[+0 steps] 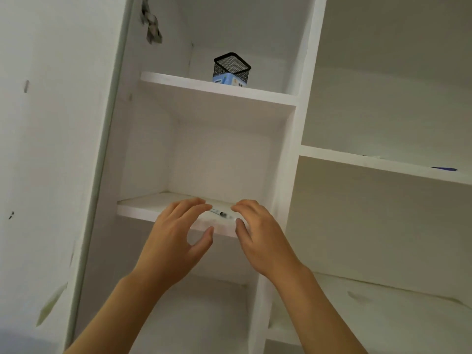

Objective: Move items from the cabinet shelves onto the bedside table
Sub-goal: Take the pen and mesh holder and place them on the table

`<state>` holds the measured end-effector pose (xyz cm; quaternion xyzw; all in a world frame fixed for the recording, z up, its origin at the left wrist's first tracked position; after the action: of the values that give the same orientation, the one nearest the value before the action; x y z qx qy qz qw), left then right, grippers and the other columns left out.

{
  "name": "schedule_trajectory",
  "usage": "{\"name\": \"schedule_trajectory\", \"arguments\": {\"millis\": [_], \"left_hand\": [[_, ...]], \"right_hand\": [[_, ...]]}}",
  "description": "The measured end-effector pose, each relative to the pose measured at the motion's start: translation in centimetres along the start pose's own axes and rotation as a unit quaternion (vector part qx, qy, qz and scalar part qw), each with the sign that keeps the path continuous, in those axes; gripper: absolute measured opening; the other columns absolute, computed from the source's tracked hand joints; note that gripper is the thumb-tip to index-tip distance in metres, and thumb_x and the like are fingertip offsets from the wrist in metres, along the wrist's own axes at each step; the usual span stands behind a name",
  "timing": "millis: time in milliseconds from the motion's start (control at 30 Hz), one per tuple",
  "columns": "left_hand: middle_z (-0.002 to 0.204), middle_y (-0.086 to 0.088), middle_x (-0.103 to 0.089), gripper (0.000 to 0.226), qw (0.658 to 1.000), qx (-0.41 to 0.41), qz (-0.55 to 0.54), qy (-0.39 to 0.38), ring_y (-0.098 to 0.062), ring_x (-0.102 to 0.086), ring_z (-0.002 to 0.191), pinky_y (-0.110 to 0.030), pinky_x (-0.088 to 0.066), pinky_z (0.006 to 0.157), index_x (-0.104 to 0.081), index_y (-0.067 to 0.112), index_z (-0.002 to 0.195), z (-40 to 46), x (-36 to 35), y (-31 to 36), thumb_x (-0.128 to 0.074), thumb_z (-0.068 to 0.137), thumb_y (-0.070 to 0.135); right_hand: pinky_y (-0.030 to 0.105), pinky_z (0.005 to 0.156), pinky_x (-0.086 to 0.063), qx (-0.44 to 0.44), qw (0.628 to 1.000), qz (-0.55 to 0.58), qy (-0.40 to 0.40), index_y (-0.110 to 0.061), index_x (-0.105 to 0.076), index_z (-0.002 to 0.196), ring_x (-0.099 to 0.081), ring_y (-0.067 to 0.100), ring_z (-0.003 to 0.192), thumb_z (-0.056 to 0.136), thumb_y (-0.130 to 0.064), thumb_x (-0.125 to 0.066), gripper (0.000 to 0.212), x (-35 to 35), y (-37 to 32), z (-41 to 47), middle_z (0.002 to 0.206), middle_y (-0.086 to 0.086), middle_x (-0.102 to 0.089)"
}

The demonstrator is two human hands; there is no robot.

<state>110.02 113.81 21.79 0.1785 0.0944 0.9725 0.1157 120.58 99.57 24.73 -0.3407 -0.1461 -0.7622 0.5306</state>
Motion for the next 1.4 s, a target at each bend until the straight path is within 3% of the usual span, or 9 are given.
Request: {"name": "schedule_trajectory", "arguments": {"millis": [167,367,667,900,1067,1200,1400], "left_hand": [[0.137,0.014,-0.060,0.047,1.000,-0.015,0.004,0.004,-0.010,-0.055,0.127,-0.042,-0.050,0.106,-0.066,0.024,0.134,1.7,-1.1,-0.8,-0.062,0.092,0.046],[0.133,0.013,-0.062,0.044,1.000,-0.011,0.011,-0.003,-0.011,-0.057,0.126,-0.045,-0.051,0.103,-0.068,0.023,0.130,2.5,-3.6,-2.0,-0.060,0.093,0.045],[0.123,0.004,-0.068,0.035,0.996,-0.008,0.063,0.055,-0.020,-0.058,0.121,-0.036,-0.051,0.102,-0.071,0.013,0.123,3.1,-3.4,-2.8,-0.061,0.096,0.031],[0.120,0.004,-0.069,0.032,0.994,-0.015,0.078,0.069,-0.019,-0.059,0.118,-0.026,-0.045,0.104,-0.073,0.013,0.120,3.2,-3.4,-2.5,-0.062,0.094,0.028],[0.125,0.009,-0.066,0.030,0.995,-0.002,0.079,0.067,-0.015,-0.057,0.122,-0.032,-0.049,0.103,-0.071,0.018,0.125,3.2,-3.4,-2.5,-0.069,0.095,0.023],[0.126,0.010,-0.067,0.031,0.991,-0.023,0.116,0.065,-0.018,-0.061,0.119,-0.043,-0.053,0.098,-0.072,0.021,0.124,3.1,-3.1,-1.6,-0.057,0.100,0.035],[0.116,0.009,-0.069,0.020,0.982,-0.069,0.147,0.100,-0.014,-0.066,0.105,-0.037,-0.056,0.088,-0.075,0.019,0.114,4.2,-2.0,0.3,-0.062,0.100,0.023]], "right_hand": [[0.036,0.104,-0.045,-0.016,0.999,-0.019,-0.030,-0.017,-0.067,0.132,-0.055,0.016,0.120,0.110,-0.027,-0.047,0.030,-1.4,1.5,2.8,0.127,-0.003,-0.064],[0.029,0.083,-0.051,-0.026,0.998,-0.020,-0.060,-0.018,-0.075,0.110,-0.062,0.013,0.092,0.108,-0.026,-0.052,0.024,-2.2,2.4,4.5,0.106,-0.002,-0.068],[0.032,0.080,-0.059,-0.023,0.999,0.000,-0.031,-0.018,-0.078,0.096,-0.065,0.009,0.084,0.100,-0.010,-0.061,0.020,-2.2,2.8,6.0,0.094,-0.005,-0.072],[0.030,0.077,-0.055,0.068,0.997,0.020,0.021,-0.017,-0.080,0.092,-0.063,0.010,0.080,0.094,-0.010,-0.071,0.012,-1.5,1.5,6.1,0.089,-0.005,-0.070],[0.030,0.077,-0.053,0.156,0.984,0.039,0.070,-0.017,-0.078,0.089,-0.060,0.009,0.083,0.092,-0.009,-0.074,0.009,-0.3,0.5,5.4,0.086,-0.007,-0.069],[0.032,0.075,-0.054,0.213,0.971,0.042,0.098,-0.015,-0.077,0.089,-0.059,0.011,0.083,0.092,-0.008,-0.073,0.009,0.7,-0.4,4.7,0.086,-0.005,-0.069],[0.019,0.078,-0.051,0.252,0.960,0.058,0.112,-0.017,-0.078,0.098,-0.059,0.007,0.085,0.094,-0.010,-0.074,0.009,2.6,-1.0,4.3,0.091,-0.006,-0.071]]}}
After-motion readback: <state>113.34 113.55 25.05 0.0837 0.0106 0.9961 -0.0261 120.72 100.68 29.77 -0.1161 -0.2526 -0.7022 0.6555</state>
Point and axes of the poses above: each hand's wrist, its own z-axis towards the middle knuckle, its own x-axis out of the back of the hand, y = z × x, the point moved 8 cm from there along z, towards the middle knuckle
